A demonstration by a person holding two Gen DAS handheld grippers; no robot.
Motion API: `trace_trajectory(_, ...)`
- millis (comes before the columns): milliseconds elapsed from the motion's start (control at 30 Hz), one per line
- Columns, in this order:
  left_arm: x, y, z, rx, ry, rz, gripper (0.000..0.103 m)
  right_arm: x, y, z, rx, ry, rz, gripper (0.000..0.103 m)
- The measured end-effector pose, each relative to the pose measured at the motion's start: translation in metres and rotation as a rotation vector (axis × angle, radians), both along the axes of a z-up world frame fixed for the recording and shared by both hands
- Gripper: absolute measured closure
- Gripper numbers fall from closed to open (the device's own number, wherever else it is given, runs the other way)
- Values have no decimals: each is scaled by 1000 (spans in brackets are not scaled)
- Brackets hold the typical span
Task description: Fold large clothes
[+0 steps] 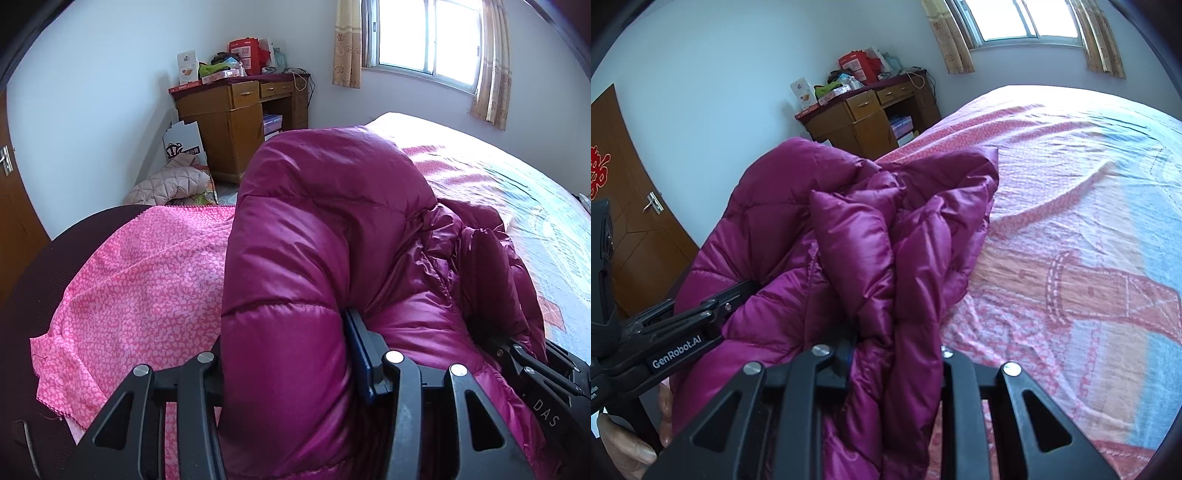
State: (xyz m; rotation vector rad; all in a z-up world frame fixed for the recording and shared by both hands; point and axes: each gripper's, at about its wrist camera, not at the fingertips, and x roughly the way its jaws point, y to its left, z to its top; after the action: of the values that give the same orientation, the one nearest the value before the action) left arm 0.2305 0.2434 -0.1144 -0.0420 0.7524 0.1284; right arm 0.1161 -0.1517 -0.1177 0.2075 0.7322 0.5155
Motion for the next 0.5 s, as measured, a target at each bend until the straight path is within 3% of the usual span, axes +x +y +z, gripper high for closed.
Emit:
trace_trajectory(133,-1,4,3,-23,4,-1,54,-5,4,8,-22,-16,-9,79)
trace_trajectory(267,-7,12,13,-57,-12,15,54,-13,17,27,-73,-89,7,80)
trace_trajectory(367,-8,14,24,-23,-47,30,54,-10,22,36,-65,-116,28,80)
trace_trajectory(500,2,20,19,-13,-23,54,54,9,29,31,-60,-93,48,80)
